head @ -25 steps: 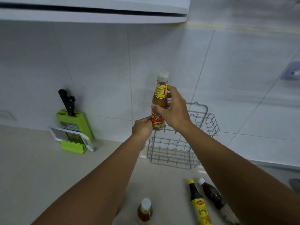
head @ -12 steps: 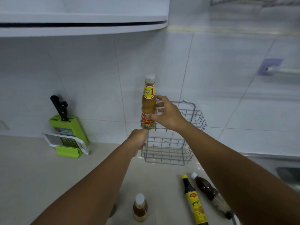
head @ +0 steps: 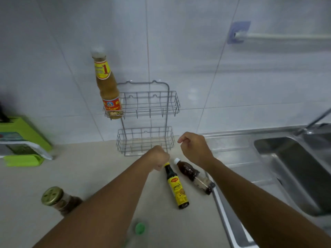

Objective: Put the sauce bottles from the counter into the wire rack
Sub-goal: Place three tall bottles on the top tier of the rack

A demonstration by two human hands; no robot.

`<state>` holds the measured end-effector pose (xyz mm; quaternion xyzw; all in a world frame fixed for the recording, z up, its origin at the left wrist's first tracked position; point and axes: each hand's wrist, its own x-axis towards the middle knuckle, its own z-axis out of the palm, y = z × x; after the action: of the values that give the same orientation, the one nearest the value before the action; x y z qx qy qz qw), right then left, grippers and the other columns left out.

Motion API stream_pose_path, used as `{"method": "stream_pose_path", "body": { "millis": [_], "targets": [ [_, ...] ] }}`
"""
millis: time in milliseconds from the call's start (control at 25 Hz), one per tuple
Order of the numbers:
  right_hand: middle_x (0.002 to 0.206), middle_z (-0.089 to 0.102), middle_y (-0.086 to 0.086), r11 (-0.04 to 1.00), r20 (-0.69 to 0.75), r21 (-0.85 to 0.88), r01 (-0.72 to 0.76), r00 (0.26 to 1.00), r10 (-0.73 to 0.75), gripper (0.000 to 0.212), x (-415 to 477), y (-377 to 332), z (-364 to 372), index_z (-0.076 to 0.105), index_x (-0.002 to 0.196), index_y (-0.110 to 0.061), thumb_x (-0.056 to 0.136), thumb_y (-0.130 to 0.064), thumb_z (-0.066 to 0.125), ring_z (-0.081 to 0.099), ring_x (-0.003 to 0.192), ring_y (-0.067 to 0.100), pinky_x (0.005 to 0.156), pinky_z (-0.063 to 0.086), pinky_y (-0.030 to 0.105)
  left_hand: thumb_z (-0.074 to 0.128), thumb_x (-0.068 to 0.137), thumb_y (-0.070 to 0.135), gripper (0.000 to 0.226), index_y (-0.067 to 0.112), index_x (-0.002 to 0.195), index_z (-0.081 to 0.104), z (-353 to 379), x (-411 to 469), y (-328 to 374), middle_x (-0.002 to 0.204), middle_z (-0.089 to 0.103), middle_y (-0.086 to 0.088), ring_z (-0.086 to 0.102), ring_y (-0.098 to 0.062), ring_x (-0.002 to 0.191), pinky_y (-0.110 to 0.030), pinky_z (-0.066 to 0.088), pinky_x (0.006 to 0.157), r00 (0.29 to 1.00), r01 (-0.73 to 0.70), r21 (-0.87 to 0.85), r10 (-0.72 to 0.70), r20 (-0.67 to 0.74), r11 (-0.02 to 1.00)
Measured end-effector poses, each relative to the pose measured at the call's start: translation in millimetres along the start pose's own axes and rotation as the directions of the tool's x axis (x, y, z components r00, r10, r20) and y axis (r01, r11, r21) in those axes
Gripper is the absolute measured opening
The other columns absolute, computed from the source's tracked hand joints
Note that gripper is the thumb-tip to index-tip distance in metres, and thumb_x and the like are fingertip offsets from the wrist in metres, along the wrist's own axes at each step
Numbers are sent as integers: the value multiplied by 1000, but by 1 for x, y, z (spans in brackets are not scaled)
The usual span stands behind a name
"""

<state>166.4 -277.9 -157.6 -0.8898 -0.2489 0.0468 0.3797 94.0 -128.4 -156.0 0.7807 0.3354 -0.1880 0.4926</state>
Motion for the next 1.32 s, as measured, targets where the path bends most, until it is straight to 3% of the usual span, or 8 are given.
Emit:
{"method": "stream_pose_path", "body": {
  "millis": [160, 360, 600, 760, 880, 1080, 1200, 1320],
  "targets": [
    [131, 57, 7, 907, 349, -371, -200, 875, 336, 52, -31, 72, 18, 54, 135, -20, 88, -36, 68, 58, 121, 27, 99, 51, 40, 67, 80, 32, 39, 3, 106, 65, 66, 24, -38, 100, 67, -13, 69, -33, 88, -44, 63, 80, 997, 82, 64, -82, -1, 995],
    [125, 56, 4, 836, 287, -533, -132, 901, 325, 65, -47, 102, 42, 50, 132, -23, 78, -47, 77, 61, 115, 27, 88, 52, 38, 77, 77, 43, 60, 9, 120, 51, 107, 35, -60, 126, 43, -12, 59, -31, 94, -39, 59, 66, 980, 150, 19, -146, -138, 988],
    [118, 62, 2, 875, 248, -457, -158, 922, 296, 52, -49, 110, 39, 57, 123, -22, 78, -40, 76, 64, 107, 25, 80, 49, 33, 76, 73, 32, 46, 12, 110, 56, 105, 31, -58, 115, 57, -13, 66, -33, 95, -47, 63, 74, 978, 109, 32, -101, -180, 994],
    [91, 71, -10, 961, 146, -63, -270, 950, 277, 47, -41, 80, 8, 64, 106, -32, 64, -36, 85, 69, 80, 6, 71, 57, 26, 72, 74, 23, 37, 21, 109, 58, 77, 4, -33, 112, 57, -7, 63, -28, 101, -43, 57, 84, 944, -153, 112, 179, -278, 982],
    [86, 71, -10, 973, 41, 191, -129, 991, 123, 47, -21, 25, -28, 66, 104, -32, 66, -22, 91, 68, 68, -3, 60, 52, 11, 76, 79, 34, 47, 29, 121, 58, 33, -31, 3, 117, 55, 1, 58, -22, 110, -41, 54, 92, 838, -344, 129, 366, -405, 930],
    [96, 76, -4, 898, -199, 402, 176, 975, -102, 48, 23, -75, -79, 69, 110, -31, 68, -25, 92, 72, 89, 12, 77, 59, 27, 80, 75, 45, 62, 34, 129, 52, -71, -86, 60, 123, 59, 6, 63, -21, 111, -44, 57, 92, 507, -615, 206, 582, -636, 761],
    [103, 78, -5, 857, -259, 434, 277, 950, -176, 53, 49, -119, -93, 67, 121, -20, 74, -24, 90, 73, 91, 10, 73, 58, 23, 79, 73, 51, 67, 36, 131, 49, -118, -103, 84, 124, 62, 8, 65, -19, 107, -43, 58, 89, 341, -609, 335, 618, -708, 719],
    [110, 79, -1, 831, -275, 473, 293, 945, -176, 57, 74, -142, -86, 64, 127, -16, 76, -21, 89, 75, 95, 10, 78, 61, 24, 80, 73, 51, 69, 35, 133, 50, -138, -99, 96, 124, 64, 9, 64, -19, 108, -44, 57, 87, 275, -526, 421, 616, -738, 739]
  ]
}}
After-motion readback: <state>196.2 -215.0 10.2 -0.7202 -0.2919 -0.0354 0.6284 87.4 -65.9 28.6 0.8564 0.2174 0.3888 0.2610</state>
